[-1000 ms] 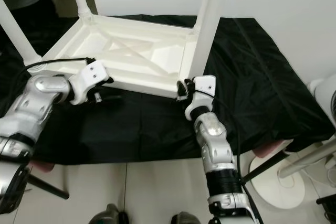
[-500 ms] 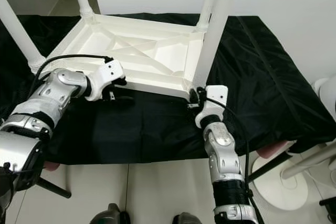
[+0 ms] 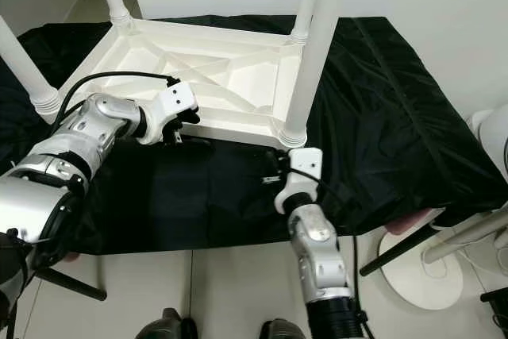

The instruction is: Building children table

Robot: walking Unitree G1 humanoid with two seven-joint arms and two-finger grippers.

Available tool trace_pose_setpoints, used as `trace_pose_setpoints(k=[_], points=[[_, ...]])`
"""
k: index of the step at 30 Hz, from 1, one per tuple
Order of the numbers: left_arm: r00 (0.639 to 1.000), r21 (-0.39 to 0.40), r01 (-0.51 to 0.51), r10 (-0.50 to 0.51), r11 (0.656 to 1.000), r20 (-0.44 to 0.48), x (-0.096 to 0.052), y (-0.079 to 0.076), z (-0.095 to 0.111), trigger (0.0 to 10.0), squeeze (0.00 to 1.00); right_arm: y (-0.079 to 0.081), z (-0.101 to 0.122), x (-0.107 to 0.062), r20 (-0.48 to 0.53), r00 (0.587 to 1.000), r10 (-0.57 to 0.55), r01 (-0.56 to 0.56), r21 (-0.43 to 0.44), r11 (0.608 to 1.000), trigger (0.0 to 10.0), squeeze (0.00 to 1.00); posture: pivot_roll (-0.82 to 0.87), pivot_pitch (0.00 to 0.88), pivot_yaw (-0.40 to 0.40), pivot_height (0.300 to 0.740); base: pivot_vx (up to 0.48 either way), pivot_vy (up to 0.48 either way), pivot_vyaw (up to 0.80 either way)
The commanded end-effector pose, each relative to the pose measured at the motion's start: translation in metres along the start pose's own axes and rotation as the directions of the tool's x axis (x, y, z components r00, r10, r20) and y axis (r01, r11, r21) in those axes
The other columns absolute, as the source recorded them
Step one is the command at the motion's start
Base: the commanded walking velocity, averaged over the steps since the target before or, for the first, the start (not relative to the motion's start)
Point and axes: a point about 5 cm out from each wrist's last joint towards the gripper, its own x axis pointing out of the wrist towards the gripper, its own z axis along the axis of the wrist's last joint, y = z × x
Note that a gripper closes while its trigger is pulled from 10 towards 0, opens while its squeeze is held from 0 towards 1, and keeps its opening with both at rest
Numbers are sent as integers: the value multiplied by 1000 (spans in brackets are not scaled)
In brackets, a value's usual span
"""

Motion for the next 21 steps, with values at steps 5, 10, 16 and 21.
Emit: trace_pose_setpoints(k=[5,10,16,21], points=[[800,-17,-599,597,801,-56,-8,29,-7,10000,0,5,0,-4,-11,1000,10,-10,8,1000,10000,0,-160,106,60,740,0,0,0],[781,-10,-621,617,784,-95,-8,29,-11,10000,0,3,2,-5,-7,1000,2,-2,6,1000,10000,0,-171,114,64,740,0,0,0],[734,-6,-672,665,741,-139,-13,34,-13,10000,0,1,3,-10,-17,1000,-14,14,2,1000,10000,0,-179,120,65,740,0,0,0],[710,-36,-701,692,712,-127,-17,40,-8,10000,0,8,2,-12,-19,1000,20,-19,11,1000,10000,0,-183,123,68,740,0,0,0]])
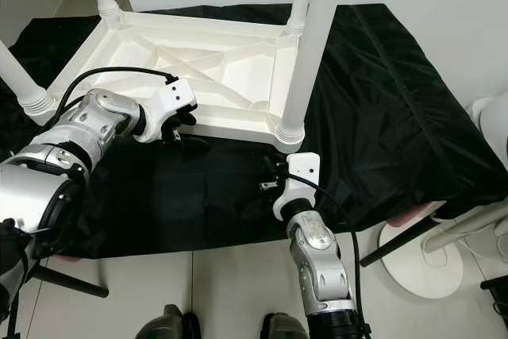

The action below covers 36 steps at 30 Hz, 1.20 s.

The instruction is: Building children table

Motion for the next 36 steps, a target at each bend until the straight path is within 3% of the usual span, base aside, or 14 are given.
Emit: trace_pose_setpoints(k=[1,13,18,21,32,36], points=[[712,-28,-702,702,712,-11,-16,37,-1,10000,0,6,-3,-3,-17,999,41,-41,9,999,10000,0,-184,123,69,740,0,0,0],[697,-83,-713,716,697,24,-22,41,3,10000,0,21,4,-12,42,989,143,-143,-6,990,10000,0,-195,126,75,740,0,0,0],[699,-85,-713,715,696,-10,-19,38,-6,10000,0,22,7,-11,54,988,145,-145,-3,989,10000,0,-198,129,69,740,0,0,0],[679,-59,-734,727,677,-106,-14,32,-22,10000,0,20,12,-9,58,989,137,-137,-13,991,10000,0,-214,139,70,740,0,0,0],[660,-74,-750,737,657,-145,-16,32,-30,10000,0,18,10,-12,47,992,120,-120,-6,993,10000,0,-219,142,73,740,0,0,0],[633,-80,-772,751,631,-188,-20,33,-38,10000,0,18,9,-11,40,993,112,-112,-6,994,10000,0,-218,144,75,740,0,0,0]])
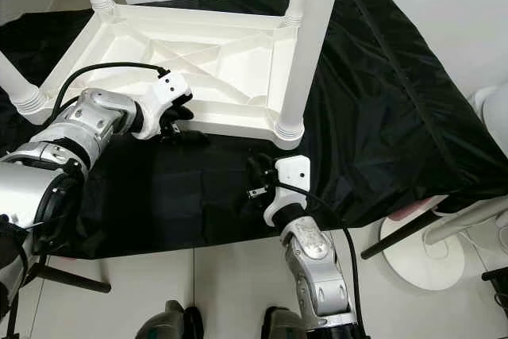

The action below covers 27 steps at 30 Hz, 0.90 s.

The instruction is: Building children table

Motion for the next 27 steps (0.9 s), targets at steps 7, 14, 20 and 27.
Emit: trace_pose_setpoints(k=[7,14,20,27], points=[[629,20,-771,766,636,-130,-16,32,-34,10000,0,1,0,0,-14,1000,-9,9,2,1000,10000,0,-227,155,80,740,0,0,0],[662,-164,-737,749,656,21,-18,37,-8,10000,0,0,-3,-4,-22,999,-36,36,5,999,10000,0,-230,153,89,740,0,0,0],[693,-404,-624,713,668,107,-21,38,-5,10000,0,1,-4,-4,-26,999,-38,38,8,999,10000,0,-210,141,78,740,0,0,0],[596,-632,-540,783,555,178,-41,52,5,10000,0,2,-4,7,-21,1000,-9,9,10,1000,10000,0,-177,123,54,740,0,0,0]])
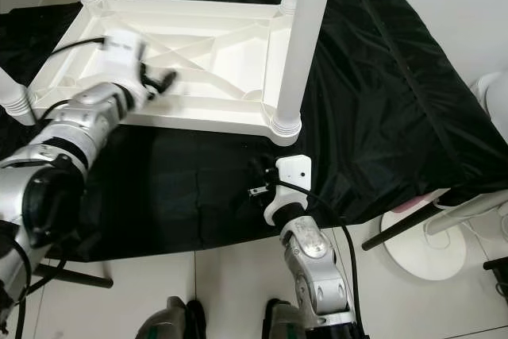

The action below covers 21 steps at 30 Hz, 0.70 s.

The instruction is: Building children table

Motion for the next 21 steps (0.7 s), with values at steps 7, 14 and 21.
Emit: trace_pose_setpoints(k=[7,14,21], points=[[989,-17,-139,140,990,37,-3,14,2,10000,0,6,-5,6,-14,999,33,-33,11,999,10000,0,-151,110,42,740,0,0,0],[937,214,339,-349,916,13,-5,-29,-9,10000,0,6,-7,2,-21,999,34,-34,7,999,10000,0,-157,123,59,740,0,0,0],[858,351,514,-474,783,-199,-14,-37,-44,10000,0,4,-7,-3,-22,1000,22,-22,7,1000,10000,0,-165,133,67,740,0,0,0]])
